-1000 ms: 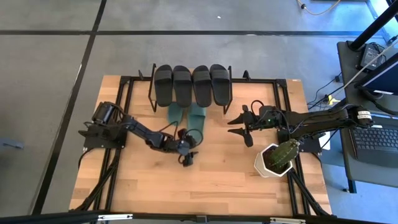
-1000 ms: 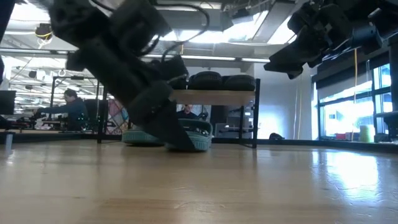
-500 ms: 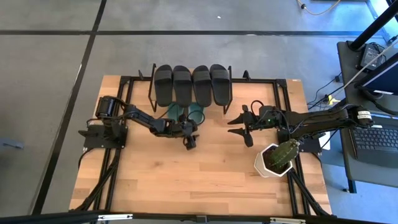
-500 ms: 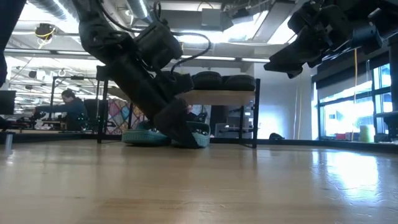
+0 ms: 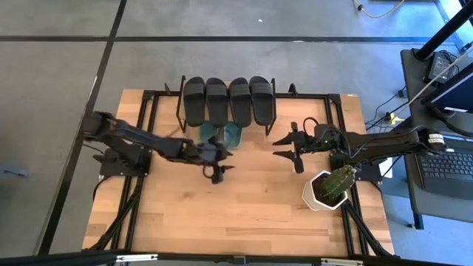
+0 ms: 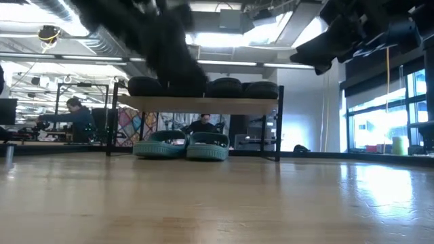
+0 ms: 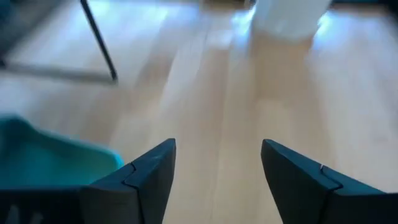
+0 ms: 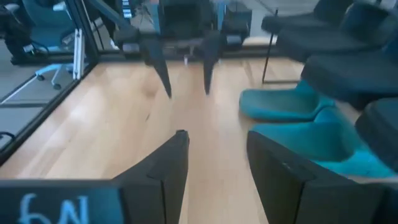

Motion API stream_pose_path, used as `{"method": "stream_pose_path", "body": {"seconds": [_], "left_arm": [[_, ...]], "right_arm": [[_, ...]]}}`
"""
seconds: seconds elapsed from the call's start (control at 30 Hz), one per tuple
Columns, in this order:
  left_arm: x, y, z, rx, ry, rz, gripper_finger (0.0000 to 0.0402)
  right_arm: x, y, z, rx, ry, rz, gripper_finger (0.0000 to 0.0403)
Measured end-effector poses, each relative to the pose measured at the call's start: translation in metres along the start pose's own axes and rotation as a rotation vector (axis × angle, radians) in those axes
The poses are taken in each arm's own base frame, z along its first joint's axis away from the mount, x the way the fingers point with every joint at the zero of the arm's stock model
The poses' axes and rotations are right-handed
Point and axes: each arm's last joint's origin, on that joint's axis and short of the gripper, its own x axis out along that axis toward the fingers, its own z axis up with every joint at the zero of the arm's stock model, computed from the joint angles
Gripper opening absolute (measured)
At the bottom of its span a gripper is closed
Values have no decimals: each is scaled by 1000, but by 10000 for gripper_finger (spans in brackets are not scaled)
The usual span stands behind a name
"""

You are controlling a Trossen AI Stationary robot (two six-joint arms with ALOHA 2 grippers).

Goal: Pick and place slides into the shelf
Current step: Return to Home Position

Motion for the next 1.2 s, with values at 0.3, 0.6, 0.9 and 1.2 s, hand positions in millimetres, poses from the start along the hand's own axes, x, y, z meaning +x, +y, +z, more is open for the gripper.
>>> {"method": "stream_pose_path", "body": {"seconds": [0.3, 0.6, 0.9, 1.2], "left_arm": [[-93, 20, 40, 81, -237, -33, 229], [-133, 42, -6, 18, -342, 10, 229], [-147, 53, -70, -65, -478, -12, 229], [-155, 59, -104, -86, -579, -25, 229]], "right_arm": [[-21, -4, 5, -37, -10, -44, 165], [-44, -7, 10, -39, -43, -81, 165], [-54, -7, -10, -31, -51, -114, 165], [-66, -6, -35, -5, -118, -132, 165]]}}
